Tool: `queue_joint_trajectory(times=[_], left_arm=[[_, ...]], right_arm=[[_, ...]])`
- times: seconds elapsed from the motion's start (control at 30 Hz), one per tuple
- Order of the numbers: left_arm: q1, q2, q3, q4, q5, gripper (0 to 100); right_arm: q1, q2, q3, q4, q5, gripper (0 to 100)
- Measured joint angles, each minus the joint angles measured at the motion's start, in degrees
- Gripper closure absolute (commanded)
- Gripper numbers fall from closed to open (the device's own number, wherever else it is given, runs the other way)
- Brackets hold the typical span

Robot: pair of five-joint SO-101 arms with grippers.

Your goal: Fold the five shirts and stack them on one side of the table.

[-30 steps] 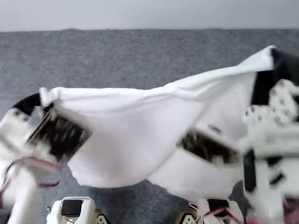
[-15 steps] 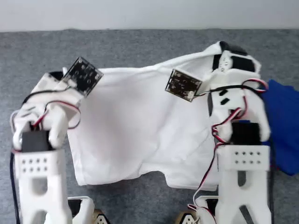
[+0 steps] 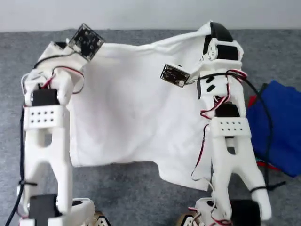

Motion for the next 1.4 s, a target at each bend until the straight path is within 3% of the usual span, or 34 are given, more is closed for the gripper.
queue_joint_trajectory(times=[0.3,0.4,0.9,1.1,1.4], left_arm=[[0.00,10.73,-6.59,0.00,0.00,99],[0.00,12.75,-6.59,2.20,0.00,99],[0.00,19.16,-7.12,27.60,-8.35,99],[-0.09,19.16,-7.12,34.55,-8.35,99],[-0.88,19.16,-7.12,38.15,-7.65,98]], right_arm=[[0.00,6.77,-3.60,-1.76,0.35,98.7],[0.00,6.77,-3.60,2.02,0.35,98.7],[-0.70,-11.16,-3.60,60.13,0.09,98.5],[-1.23,-18.02,-3.60,79.03,-5.98,98.5],[-6.51,-23.03,-3.69,104.35,-19.43,98.6]])
